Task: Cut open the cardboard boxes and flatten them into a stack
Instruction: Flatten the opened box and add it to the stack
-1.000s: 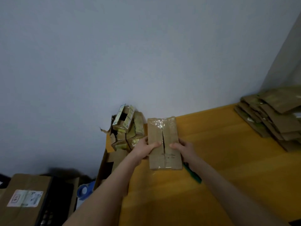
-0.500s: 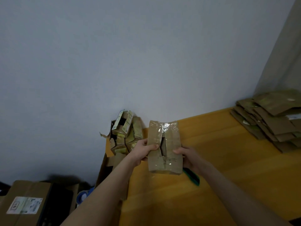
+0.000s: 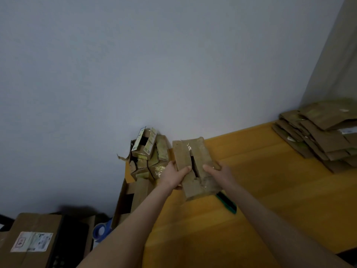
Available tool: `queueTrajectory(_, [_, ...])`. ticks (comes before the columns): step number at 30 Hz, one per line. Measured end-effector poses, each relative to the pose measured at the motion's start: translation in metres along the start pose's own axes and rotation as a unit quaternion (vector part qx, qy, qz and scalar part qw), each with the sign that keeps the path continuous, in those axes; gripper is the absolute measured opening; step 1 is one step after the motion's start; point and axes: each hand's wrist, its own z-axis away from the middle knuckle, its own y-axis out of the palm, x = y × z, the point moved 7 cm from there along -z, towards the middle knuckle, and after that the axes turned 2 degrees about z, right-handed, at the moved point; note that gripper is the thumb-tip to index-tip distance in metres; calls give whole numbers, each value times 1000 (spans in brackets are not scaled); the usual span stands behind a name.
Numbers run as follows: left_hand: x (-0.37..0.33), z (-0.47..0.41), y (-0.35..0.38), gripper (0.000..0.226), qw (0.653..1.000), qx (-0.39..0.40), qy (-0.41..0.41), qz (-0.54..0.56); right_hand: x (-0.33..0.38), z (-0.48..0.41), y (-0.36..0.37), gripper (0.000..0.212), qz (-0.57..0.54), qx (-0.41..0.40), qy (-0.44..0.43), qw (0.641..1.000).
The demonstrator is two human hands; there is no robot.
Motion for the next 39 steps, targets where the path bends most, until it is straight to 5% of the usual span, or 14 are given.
queueTrajectory(4, [-12,0,7,81,979,-48,56,-192,19,-2,7,95,201,-51,-72,976])
queueTrajectory(8, [-11,0,8,79,971,-49,55,-229,28,-1,5,85,385,-60,-58,919])
queueTrajectory(12, [-10,1,8,77,965,-42,66,-250,27,2,6,89,451,-56,-28,890])
queueTrajectory(15, [-5,0,7,67,968,-23,63,-240,22,2,10,78,445,-41,-16,895])
queueTrajectory(18, [5,0,4,64,983,8,40,-179,16,2,18,45,394,3,-18,919])
queueTrajectory(23, [13,0,4,64,989,50,19,-137,10,7,21,48,367,38,-19,929])
queueTrajectory(27, [19,-6,0,66,991,82,-11,-108,10,11,23,9,331,83,-34,939])
queueTrajectory(31, [26,-9,-6,69,993,91,-27,-71,15,13,23,16,304,90,-47,947])
queueTrajectory(39, [2,-9,1,58,987,-88,52,-122,9,6,26,34,294,26,1,955])
